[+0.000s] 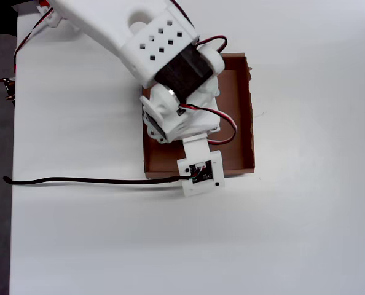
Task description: Grasp a green cube and put it in a box.
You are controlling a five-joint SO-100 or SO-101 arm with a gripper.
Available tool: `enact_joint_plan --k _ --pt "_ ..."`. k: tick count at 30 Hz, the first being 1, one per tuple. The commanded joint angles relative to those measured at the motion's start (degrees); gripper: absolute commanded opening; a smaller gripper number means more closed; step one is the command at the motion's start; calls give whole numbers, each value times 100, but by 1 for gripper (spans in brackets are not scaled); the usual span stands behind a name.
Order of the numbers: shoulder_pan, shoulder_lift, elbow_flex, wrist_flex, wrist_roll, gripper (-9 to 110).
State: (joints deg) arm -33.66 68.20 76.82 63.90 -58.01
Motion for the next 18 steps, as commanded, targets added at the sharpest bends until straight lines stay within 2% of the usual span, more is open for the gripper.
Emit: enact_joint_plan --k 1,7,12,18 --pt "-97 53 -290 -132 -26 15" --pt "-149 -35 -176 -272 -18 15" --pt "-141 -9 -167 -308 -18 21" --pt "316 334 -396 -352 -70 22"
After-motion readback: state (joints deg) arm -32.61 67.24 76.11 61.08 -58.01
